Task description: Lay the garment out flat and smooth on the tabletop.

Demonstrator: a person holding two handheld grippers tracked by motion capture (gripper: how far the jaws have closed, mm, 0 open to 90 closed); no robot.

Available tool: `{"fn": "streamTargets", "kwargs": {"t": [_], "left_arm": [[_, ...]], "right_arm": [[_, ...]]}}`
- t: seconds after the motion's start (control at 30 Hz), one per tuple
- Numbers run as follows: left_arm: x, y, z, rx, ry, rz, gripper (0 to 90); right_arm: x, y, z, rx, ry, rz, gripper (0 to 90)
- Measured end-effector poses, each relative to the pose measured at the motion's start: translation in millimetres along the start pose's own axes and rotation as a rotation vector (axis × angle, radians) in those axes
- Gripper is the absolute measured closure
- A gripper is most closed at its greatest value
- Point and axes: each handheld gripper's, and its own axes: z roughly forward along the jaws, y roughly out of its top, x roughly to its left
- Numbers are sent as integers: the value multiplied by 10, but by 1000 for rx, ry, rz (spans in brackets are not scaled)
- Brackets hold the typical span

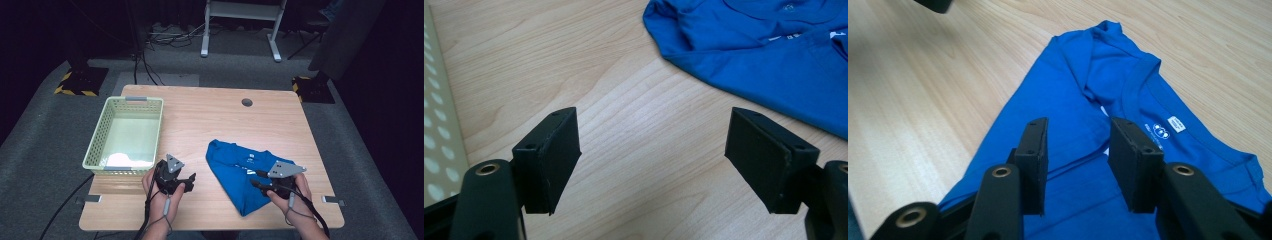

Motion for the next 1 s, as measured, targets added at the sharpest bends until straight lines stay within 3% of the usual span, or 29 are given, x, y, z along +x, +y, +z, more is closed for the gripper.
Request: {"fn": "streamTargets", "kwargs": {"t": [0.7, 1.0], "left_arm": [[25, -66, -83, 3, 8, 6, 218], [25, -72, -76, 7, 8, 7, 218]], "right_arm": [[-142, -17, 341, 40, -32, 27, 589], [-188, -41, 561, 65, -47, 45, 518]]}}
